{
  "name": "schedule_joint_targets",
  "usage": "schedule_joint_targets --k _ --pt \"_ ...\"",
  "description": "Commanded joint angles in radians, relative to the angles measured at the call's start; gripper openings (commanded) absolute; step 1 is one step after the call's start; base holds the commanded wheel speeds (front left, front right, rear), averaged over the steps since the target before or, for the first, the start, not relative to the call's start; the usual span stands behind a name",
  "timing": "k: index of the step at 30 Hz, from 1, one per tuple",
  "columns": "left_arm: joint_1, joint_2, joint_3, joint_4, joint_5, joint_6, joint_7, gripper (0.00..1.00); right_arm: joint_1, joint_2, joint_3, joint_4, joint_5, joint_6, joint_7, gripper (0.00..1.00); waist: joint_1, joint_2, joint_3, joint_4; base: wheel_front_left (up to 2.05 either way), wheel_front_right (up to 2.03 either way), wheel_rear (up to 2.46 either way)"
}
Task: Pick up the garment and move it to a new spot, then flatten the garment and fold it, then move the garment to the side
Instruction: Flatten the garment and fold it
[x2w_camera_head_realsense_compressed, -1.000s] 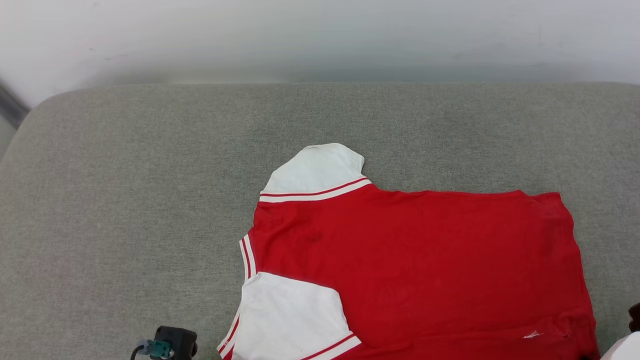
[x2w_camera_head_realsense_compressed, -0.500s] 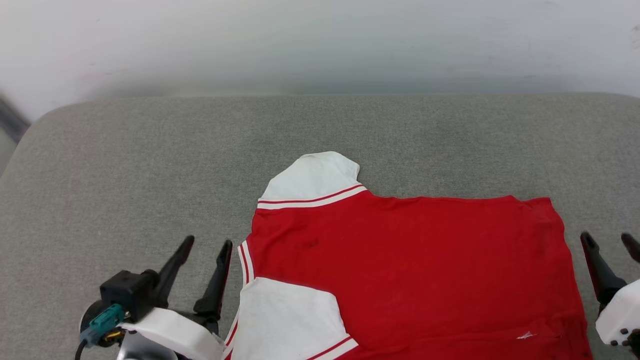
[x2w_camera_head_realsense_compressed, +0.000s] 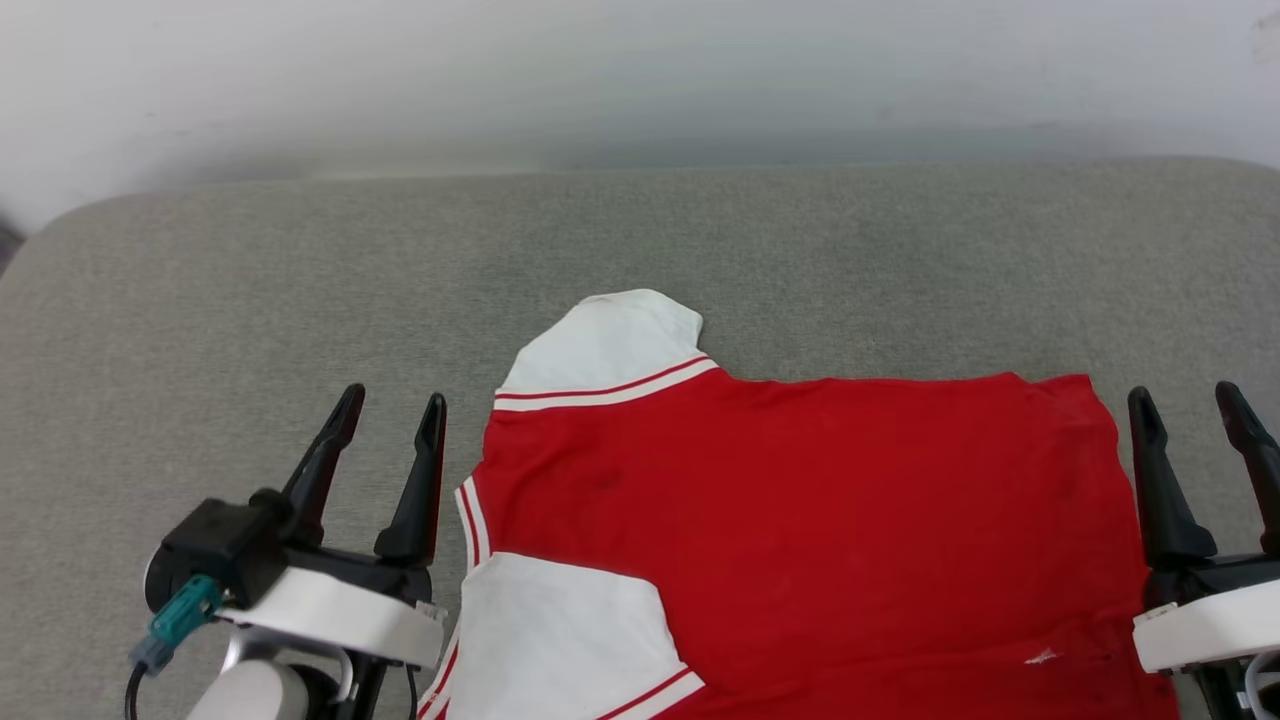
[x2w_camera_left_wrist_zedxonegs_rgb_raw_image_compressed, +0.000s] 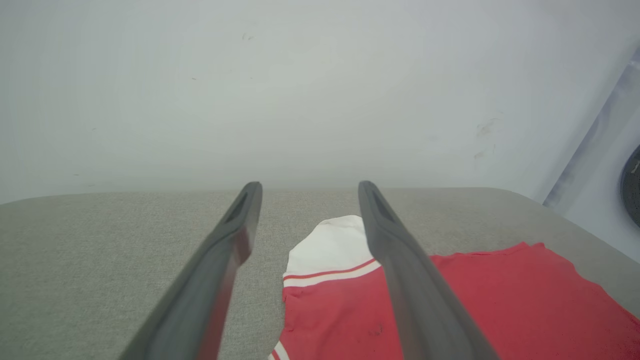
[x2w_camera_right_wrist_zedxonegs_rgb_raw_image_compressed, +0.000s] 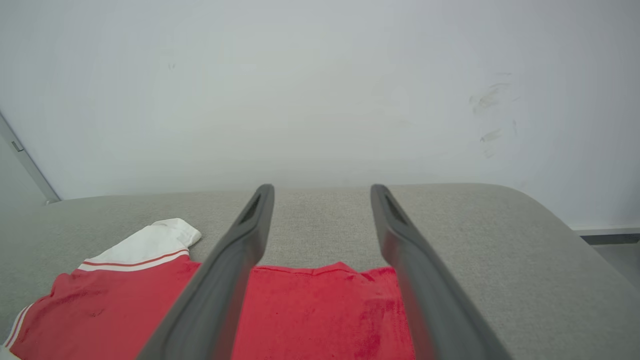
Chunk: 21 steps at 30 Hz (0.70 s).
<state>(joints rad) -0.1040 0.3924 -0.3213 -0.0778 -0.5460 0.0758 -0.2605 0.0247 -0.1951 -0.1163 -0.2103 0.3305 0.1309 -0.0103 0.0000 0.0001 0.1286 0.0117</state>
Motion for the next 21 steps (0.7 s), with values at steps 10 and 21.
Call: schedule_joint_targets --k 10,21 --pt "-0.308 0.08 -0.073 0.139 0.004 -0.144 0.234 1.0 -0.08 -0.011 0.047 -0.001 -0.013 0.0 -0.04 1.0 0.0 -0.0001 0.127 -0.1 0.0 0.0 0.0" --pt "-0.733 0.215 -0.245 0.354 -0.143 -0.205 0.792 1.0 -0.143 0.011 0.088 0.029 -0.018 0.0 -0.06 1.0 0.0 -0.0001 0.236 -0.203 0.0 0.0 0.0"
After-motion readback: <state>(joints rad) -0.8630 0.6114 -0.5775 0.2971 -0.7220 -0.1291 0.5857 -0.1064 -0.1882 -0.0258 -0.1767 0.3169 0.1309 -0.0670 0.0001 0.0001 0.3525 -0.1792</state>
